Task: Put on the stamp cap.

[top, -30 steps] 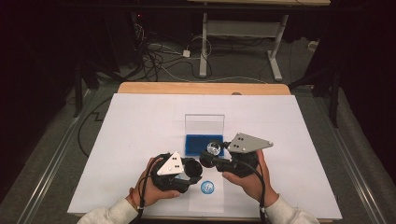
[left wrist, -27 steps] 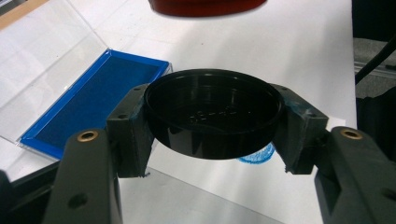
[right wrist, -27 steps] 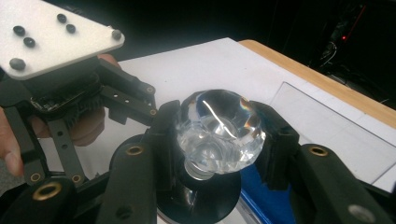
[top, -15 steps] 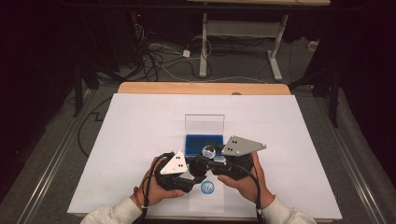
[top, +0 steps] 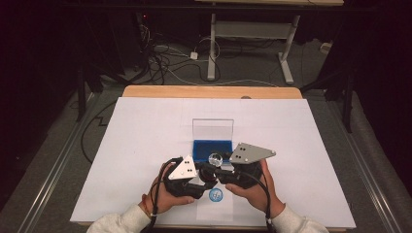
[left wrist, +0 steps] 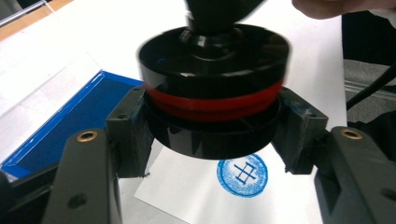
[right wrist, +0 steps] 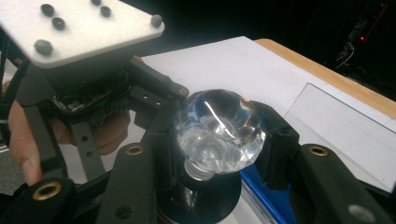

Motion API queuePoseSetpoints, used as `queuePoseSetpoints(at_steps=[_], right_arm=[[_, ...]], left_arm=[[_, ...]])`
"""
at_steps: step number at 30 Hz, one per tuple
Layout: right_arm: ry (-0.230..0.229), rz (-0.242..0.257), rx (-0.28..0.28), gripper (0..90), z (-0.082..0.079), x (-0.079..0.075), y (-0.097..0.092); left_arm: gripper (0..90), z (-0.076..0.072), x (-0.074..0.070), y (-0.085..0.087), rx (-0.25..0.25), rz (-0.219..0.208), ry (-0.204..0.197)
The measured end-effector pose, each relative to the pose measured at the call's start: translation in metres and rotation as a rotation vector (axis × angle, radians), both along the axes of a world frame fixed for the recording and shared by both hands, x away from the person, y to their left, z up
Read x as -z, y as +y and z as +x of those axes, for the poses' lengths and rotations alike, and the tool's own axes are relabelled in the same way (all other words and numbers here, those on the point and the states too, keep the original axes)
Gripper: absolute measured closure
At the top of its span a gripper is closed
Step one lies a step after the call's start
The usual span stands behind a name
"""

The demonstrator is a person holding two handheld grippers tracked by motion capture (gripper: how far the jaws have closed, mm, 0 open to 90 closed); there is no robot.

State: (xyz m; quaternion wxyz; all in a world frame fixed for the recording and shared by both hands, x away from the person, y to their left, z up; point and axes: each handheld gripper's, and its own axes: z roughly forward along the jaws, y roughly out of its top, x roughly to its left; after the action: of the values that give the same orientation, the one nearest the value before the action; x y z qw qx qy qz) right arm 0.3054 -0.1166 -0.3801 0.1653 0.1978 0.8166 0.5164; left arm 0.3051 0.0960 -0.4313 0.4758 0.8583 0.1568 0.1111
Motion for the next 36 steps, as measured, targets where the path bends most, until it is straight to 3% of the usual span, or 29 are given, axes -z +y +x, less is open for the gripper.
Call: queuePoseSetpoints(at_steps=[14, 25, 36], right_arm=[[0.012, 0.021, -0.016, 56.7, 0.0002, 0.0018, 0.0012], [0.015, 0.052, -0.024, 56.7, -0.0001, 0.003, -0.0008], [0.009, 0.057, -0.025, 56.9, -0.0022, 0.0058, -0.0008]], left_arm=[[36.6, -0.0016, 0.0008, -0.001, 0.021, -0.021, 0.007], [36.6, -0.0022, -0.0012, 0.004, 0.013, -0.074, 0.015], [36.8, -0.0064, -0.0042, 0.0041, -0.008, -0.035, -0.019]])
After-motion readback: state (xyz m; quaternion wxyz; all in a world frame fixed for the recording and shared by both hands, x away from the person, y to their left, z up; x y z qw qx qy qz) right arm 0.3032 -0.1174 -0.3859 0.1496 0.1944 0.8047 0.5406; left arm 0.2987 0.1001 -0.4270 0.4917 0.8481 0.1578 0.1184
